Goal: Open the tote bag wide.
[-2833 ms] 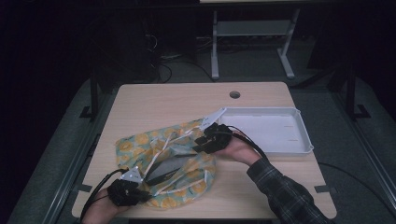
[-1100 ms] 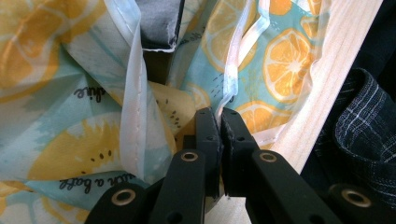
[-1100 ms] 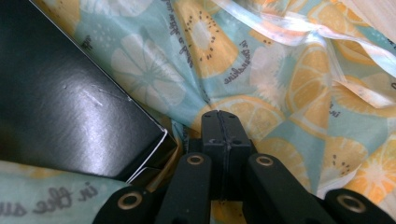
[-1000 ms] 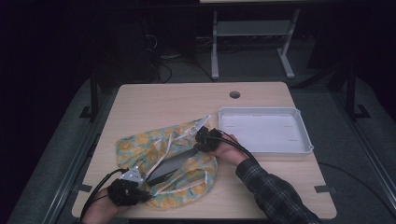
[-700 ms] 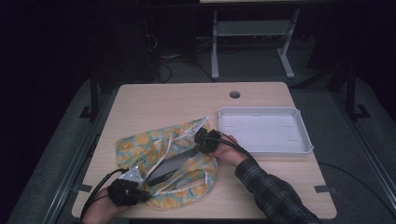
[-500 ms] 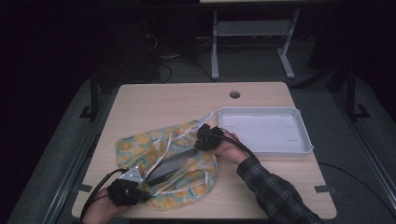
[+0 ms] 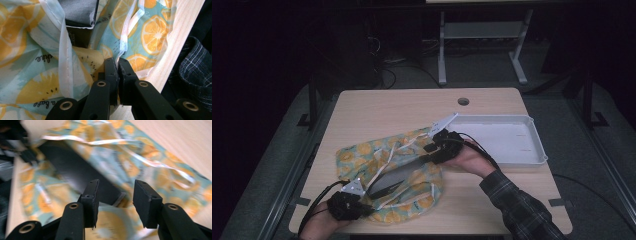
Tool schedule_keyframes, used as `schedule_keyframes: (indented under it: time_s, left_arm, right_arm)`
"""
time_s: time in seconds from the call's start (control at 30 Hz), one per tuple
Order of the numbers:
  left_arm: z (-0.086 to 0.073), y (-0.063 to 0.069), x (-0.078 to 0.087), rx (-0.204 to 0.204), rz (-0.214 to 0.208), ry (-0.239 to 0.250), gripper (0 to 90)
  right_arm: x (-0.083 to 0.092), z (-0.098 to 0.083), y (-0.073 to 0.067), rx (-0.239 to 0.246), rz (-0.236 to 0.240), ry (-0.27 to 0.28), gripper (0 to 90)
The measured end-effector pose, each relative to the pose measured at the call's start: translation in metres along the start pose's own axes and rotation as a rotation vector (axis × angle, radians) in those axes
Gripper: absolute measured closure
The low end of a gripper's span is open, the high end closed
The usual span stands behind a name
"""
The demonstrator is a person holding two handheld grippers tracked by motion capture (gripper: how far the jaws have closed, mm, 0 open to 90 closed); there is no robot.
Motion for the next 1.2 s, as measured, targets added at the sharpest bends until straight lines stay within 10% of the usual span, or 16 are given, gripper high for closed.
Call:
schedule_keyframes:
  time_s: [0.33,0.63,1.2]
  left_arm:
    - [0.000,0.000,0.000,-0.002,-0.001,0.002,86.4]
    - [0.000,0.000,0.000,0.001,-0.002,0.002,86.4]
    - [0.000,0.000,0.000,-0.002,0.001,-0.001,86.4]
  right_arm:
    - [-0.012,-0.003,-0.029,0.092,0.114,-0.039,51.8]
    - [-0.022,-0.012,-0.028,0.144,0.098,-0.081,87.6]
    - [-0.028,-0.050,-0.033,0.150,0.112,-0.165,89.2]
Point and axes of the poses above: each handheld gripper's, and its own axes: x roughly backward along the jaws, z roughly out of its top, y roughly to its right, the point moved 4 cm from there along -x, roughly forward along the jaws, and after that the axes turned 1 degree about -x, right-handed, at the moved point
